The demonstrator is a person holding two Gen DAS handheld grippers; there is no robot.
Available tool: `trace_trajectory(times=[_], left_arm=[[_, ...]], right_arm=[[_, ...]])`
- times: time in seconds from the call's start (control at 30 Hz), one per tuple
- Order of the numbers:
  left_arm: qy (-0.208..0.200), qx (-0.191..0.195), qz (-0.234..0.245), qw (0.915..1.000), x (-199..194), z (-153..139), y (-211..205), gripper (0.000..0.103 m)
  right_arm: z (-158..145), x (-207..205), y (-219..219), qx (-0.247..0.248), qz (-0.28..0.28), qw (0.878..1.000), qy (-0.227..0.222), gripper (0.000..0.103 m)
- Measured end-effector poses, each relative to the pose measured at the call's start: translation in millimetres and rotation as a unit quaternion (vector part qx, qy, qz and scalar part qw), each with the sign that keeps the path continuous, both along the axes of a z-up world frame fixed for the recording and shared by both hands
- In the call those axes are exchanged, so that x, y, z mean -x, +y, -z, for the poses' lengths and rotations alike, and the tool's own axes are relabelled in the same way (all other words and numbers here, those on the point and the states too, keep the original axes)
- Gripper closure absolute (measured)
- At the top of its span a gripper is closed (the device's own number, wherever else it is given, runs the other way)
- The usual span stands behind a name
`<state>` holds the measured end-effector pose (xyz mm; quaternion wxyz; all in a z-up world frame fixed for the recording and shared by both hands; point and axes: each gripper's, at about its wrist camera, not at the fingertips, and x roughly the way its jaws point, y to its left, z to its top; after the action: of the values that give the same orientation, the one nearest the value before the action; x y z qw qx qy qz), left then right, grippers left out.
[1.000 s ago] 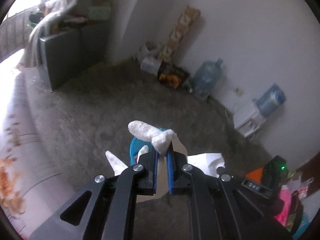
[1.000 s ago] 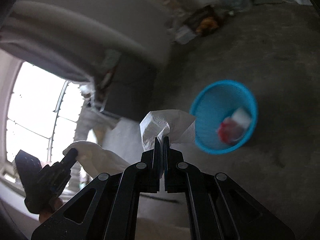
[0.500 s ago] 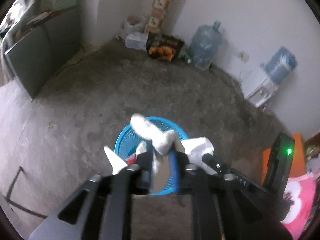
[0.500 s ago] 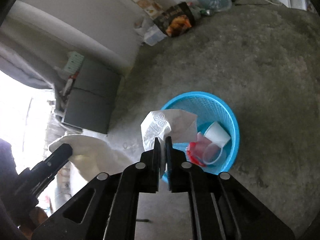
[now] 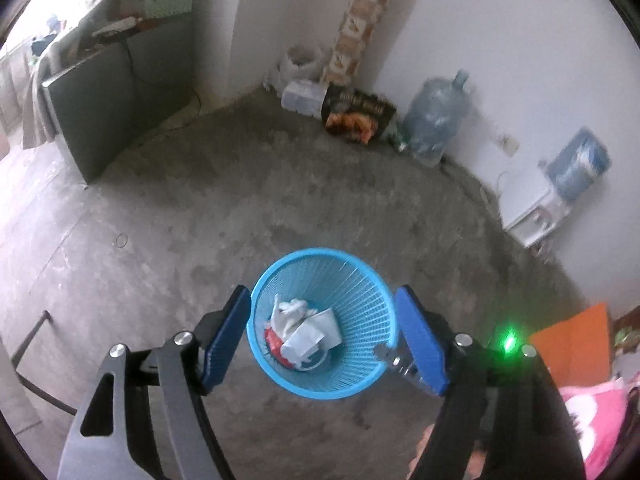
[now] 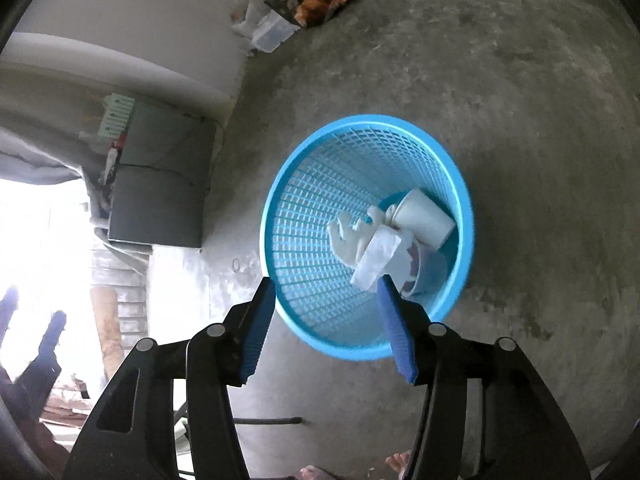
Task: Collect trash
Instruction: 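Carry the tissue and glove over the blue wastebasket and open both tools, then return both tools to the table and grasp the orange snack wrapper with the left tool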
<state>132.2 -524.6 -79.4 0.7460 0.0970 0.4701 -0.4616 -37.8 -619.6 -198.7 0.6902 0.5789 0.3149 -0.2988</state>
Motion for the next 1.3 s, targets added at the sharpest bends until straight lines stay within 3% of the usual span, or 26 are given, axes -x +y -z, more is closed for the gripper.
trace_trajectory(times=[0.2, 0.37, 0.53, 0.77, 1.03, 1.3], left_arm=[[0.009, 0.044, -0.033, 0.9985, 10.7, -52.0, 45.8, 0.024], [0.027, 0.033, -0.047, 0.998, 14.9, -68.3, 92.4, 0.023], [0.007, 0.045, -0.071, 0.9964, 22.5, -96.6, 162.2, 0.023], [-0.048, 0.067, -0.102, 0.9913, 31.1, -140.4, 262.1, 0.017], [-0.079, 0.065, -0.175, 0.9793, 25.7, -154.2, 369.9, 0.015], [-0.095, 0.071, -0.271, 0.9552, 18.8, -155.8, 462.6, 0.014]], right_arm=[[-34.0, 15.8, 46.4, -0.001, 0.002, 0.999, -0.034, 0.041], [-68.9, 3.9, 87.8, 0.007, -0.055, 0.998, -0.043, 0.039], [-123.6, -24.7, 122.5, 0.06, -0.13, 0.988, -0.052, 0.033], [-168.6, -68.3, 175.3, 0.1, -0.228, 0.966, -0.073, 0.027], [-176.3, -91.5, 221.1, 0.106, -0.296, 0.947, -0.064, 0.026], [-188.8, -109.0, 244.9, 0.096, -0.333, 0.936, -0.065, 0.026]])
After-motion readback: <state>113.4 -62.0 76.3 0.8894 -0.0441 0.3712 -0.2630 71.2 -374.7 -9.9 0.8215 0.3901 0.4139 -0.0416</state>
